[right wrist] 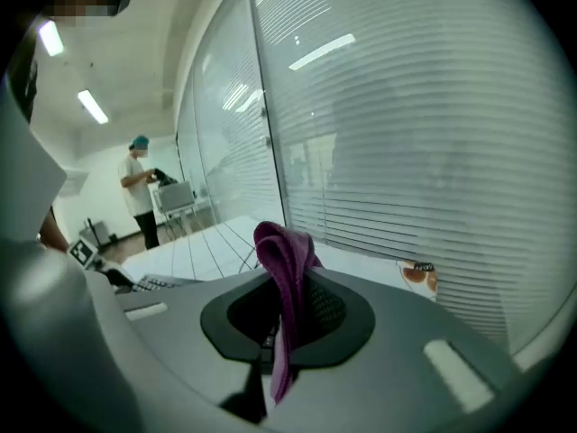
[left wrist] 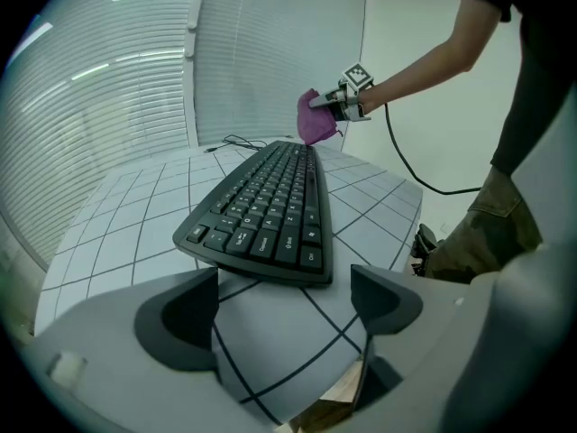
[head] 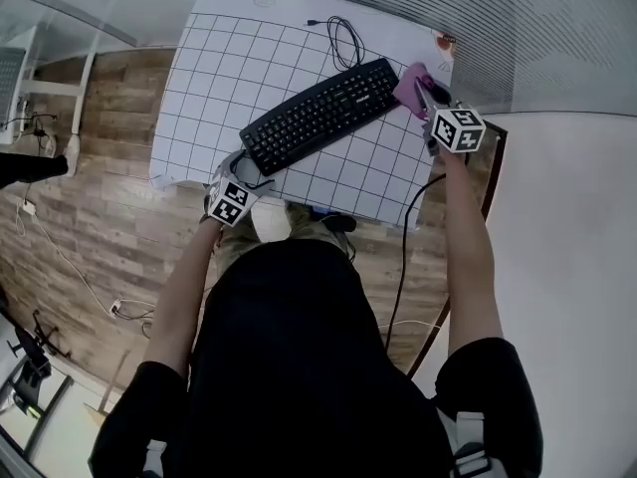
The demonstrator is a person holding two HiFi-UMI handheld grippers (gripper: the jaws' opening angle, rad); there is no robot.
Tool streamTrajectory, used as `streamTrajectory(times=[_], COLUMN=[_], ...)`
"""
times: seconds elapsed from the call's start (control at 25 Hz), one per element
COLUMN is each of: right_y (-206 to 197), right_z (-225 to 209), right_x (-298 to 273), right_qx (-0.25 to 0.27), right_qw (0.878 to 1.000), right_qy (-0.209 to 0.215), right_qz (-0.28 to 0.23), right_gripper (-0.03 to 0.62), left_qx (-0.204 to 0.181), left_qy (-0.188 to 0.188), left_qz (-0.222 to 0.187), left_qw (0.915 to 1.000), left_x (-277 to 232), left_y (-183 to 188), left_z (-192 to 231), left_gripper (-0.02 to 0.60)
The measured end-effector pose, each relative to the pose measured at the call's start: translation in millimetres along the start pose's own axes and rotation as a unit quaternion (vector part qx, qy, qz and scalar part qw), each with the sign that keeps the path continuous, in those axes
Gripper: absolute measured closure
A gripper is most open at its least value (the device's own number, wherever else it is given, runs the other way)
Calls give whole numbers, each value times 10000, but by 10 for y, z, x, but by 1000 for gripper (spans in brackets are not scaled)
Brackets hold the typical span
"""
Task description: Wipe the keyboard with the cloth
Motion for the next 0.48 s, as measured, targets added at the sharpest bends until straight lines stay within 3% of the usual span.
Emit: streamTrajectory(times=[0.12,0.32,0.48], right_y=[18,242,112], right_z=[-72,-276,-244], right_x=[-110,-43,-148], right_qx=[518,694,1039], right_qw=[9976,9904,9863], right_qy=[-419,-1191,-1215], right_qz=[213,-17,413], right_gripper=[551,551,551], left_qx=[14,-60,-45], left_qy=[17,-53,-48], left_qz=[6,21,40], left_qw=[10000,10000,10000], left_x=[6,-5,8], left_y=[-3,-19,-30], left_z=[-6,6,-11], left_gripper=[143,143,143])
Point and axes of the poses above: the fingertips, and each gripper's own axes: x backward along the fingers, z to its left, y out of its top, the point moved 8 cm from there along x, backward along the fingers, and after that the axes turned 5 degrees about x, right-handed, at the moved point
